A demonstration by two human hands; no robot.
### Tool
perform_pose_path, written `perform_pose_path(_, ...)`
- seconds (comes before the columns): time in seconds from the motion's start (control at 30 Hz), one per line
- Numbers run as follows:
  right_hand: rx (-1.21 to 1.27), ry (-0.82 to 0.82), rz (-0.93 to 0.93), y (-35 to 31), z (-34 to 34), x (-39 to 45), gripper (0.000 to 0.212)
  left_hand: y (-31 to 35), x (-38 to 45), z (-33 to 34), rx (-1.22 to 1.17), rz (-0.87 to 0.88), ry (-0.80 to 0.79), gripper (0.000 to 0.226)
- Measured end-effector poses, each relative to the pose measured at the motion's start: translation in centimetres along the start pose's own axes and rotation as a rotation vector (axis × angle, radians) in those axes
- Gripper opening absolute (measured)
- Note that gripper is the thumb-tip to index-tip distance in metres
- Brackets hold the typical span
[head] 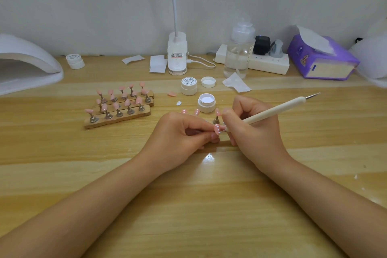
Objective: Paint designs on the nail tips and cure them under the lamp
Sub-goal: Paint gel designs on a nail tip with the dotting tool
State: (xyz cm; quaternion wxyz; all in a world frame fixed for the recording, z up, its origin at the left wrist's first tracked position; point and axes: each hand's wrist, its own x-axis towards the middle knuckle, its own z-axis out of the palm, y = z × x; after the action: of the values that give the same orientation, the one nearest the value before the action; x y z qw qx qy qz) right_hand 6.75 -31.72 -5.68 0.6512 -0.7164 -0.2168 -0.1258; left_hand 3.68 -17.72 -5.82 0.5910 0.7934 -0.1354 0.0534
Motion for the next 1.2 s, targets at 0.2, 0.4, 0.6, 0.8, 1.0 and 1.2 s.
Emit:
perform_pose_path(0.2, 0.014, -0.009, -0.011, 0.29, -0.05, 0.04, 0.039, 0.10, 0.08, 0.03, -0.004, -0.002, -0.005, 0.029)
perform_pose_path(0.4, 0.008, -0.004, -0.012, 0.42, -0.11, 0.08, 0.045, 0.10, 0.09, 0.05, -0.004, 0.000, -0.012, 0.028)
perform_pose_path(0.6, 0.010, -0.004, -0.001, 0.43, -0.14, 0.05, 0.048, 0.12, 0.04, 0.01, 0.014, 0.011, -0.009, 0.028)
perform_pose_path(0.8, -0.002, 0.004, 0.008, 0.21, -0.02, 0.03, 0.047, 0.09, 0.06, 0.01, 0.007, 0.006, -0.007, 0.027)
perform_pose_path(1.0, -0.019, 0.010, 0.023, -0.30, 0.10, -0.07, 0.036, 0.02, 0.10, 0.02, 0.002, 0.004, -0.003, 0.026)
perform_pose_path(1.2, -0.009, -0.003, 0.017, 0.00, -0.05, -0.01, 0.043, 0.09, 0.09, 0.06, 0.002, 0.006, -0.003, 0.027)
